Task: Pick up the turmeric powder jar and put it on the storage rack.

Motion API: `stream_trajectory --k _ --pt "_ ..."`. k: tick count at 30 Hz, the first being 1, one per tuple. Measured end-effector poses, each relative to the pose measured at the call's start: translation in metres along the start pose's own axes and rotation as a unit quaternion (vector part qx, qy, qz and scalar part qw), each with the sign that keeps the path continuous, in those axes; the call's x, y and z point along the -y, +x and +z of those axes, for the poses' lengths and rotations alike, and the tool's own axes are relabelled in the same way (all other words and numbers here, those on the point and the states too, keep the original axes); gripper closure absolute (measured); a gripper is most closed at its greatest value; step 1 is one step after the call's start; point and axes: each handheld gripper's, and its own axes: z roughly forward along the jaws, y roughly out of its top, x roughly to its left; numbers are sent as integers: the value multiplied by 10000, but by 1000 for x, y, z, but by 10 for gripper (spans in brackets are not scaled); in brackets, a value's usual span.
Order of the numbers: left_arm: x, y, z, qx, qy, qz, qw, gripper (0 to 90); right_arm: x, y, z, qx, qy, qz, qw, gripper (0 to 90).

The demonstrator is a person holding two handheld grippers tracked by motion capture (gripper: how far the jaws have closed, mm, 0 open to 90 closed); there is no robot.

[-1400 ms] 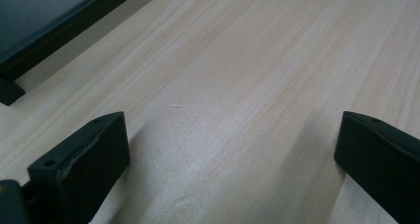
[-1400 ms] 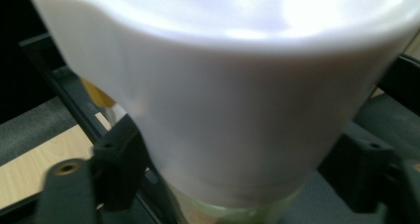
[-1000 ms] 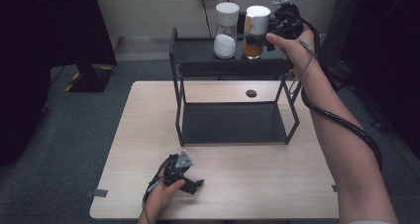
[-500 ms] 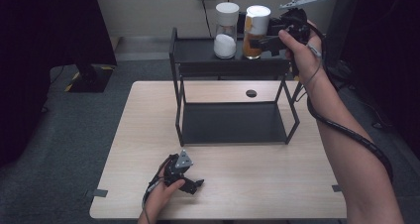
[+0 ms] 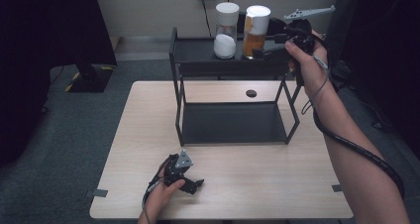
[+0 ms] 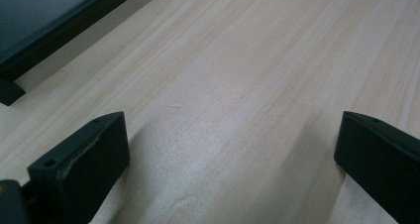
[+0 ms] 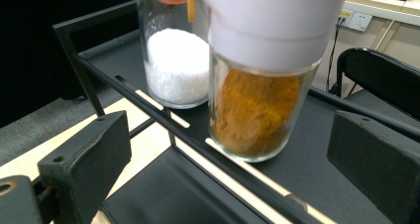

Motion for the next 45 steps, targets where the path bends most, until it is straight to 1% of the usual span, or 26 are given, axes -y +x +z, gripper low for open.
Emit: stream_trajectory --k 5,14,30,35,36,38,40,43,45 --pt "0 0 0 0 2 3 10000 0 9 3 -2 -60 6 16 10000 23" --pt "0 0 0 1 1 1 10000 0 21 10 -9 -78 -20 0 10000 23" --pt "0 0 0 0 2 3 10000 0 44 20 -17 -319 -112 -8 9994 23" --pt "0 0 0 0 1 2 10000 0 52 22 -16 -365 -128 -16 9993 23" --pt "0 0 0 0 1 3 10000 0 56 23 -15 -411 -121 -11 9991 23" --pt "0 0 0 0 0 2 10000 0 58 24 -14 -428 -110 -28 9990 23" --pt "0 0 0 0 0 2 10000 0 65 26 -11 -515 -92 -12 9986 23" --pt "0 0 0 -2 -5 0 10000 0 69 26 -10 -562 -77 -10 9984 23" --pt "0 0 0 -2 -5 0 10000 0 76 28 -7 -602 -66 4 9982 23"
